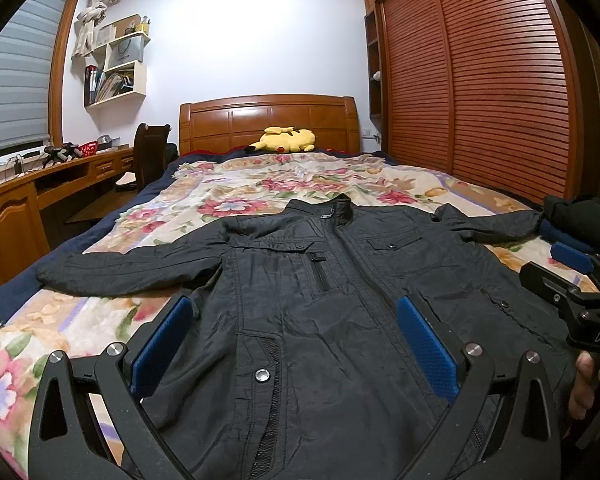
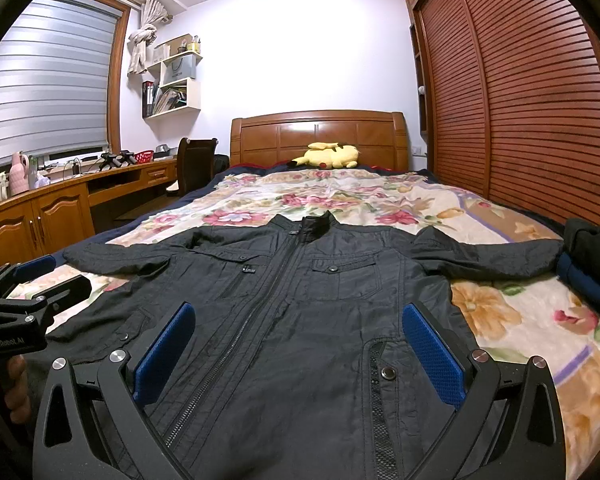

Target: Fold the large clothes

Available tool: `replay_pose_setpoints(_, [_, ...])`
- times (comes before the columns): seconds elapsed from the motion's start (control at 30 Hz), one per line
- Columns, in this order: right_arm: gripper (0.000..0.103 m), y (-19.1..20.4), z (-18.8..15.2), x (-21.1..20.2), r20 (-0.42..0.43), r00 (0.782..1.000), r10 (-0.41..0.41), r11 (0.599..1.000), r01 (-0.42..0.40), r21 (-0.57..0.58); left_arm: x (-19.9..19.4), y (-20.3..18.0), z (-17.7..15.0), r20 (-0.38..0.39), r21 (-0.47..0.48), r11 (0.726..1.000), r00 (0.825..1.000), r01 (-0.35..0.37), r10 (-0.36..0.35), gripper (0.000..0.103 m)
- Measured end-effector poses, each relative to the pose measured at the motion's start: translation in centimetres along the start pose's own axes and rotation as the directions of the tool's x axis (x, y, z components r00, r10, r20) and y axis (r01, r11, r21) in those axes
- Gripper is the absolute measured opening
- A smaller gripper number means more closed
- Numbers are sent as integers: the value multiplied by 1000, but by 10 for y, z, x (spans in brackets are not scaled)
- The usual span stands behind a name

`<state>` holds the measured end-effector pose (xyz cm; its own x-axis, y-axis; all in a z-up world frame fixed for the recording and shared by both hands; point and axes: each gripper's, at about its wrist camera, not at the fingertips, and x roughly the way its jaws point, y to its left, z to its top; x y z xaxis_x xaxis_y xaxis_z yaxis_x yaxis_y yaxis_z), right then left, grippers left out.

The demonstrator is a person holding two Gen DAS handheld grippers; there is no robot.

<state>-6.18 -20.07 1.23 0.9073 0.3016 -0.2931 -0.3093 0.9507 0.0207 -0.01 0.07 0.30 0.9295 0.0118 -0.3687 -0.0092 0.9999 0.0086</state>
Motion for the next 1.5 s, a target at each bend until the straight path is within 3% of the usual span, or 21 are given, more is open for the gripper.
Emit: replay_pose_setpoints(1.5, [103,-1,0,-3,-2,1000,4,1000,-4,2,-1,1,1,6,4,1000,1000,-1,1,102])
